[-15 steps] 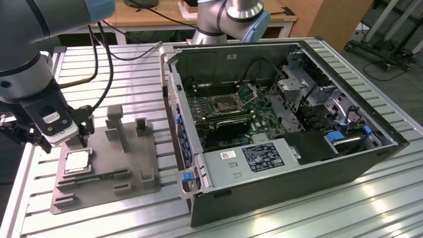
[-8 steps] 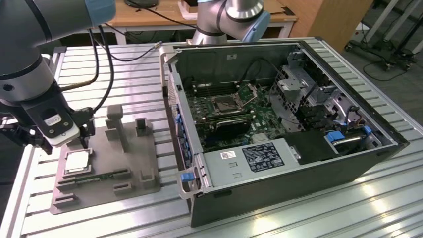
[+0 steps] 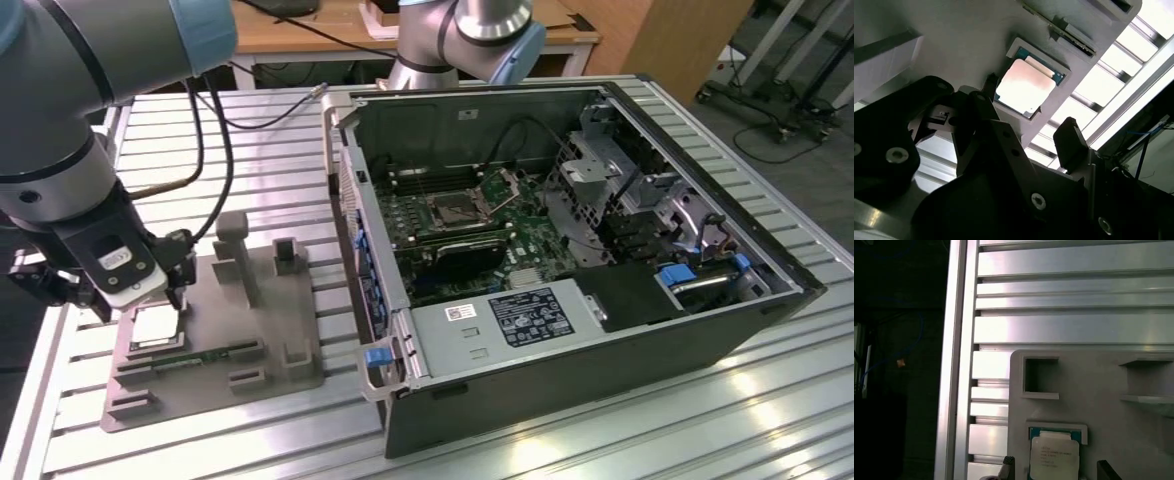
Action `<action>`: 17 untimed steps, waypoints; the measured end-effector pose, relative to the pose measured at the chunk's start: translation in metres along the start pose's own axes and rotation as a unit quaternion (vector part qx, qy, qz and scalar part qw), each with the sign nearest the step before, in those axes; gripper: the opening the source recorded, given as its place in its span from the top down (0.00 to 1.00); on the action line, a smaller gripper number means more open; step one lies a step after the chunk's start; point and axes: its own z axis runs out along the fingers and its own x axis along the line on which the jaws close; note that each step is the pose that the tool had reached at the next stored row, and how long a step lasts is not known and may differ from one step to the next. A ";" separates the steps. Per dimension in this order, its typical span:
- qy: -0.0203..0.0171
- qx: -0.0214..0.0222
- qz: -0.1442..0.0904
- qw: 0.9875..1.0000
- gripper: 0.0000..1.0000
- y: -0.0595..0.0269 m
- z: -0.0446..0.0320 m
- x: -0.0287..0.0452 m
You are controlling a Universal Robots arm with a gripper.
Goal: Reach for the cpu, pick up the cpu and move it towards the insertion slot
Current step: 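Pick up the cpu and move it towards the insertion slot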
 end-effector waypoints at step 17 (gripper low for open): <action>0.000 -0.010 0.000 1.000 0.28 -0.0049 0.0193 0.0001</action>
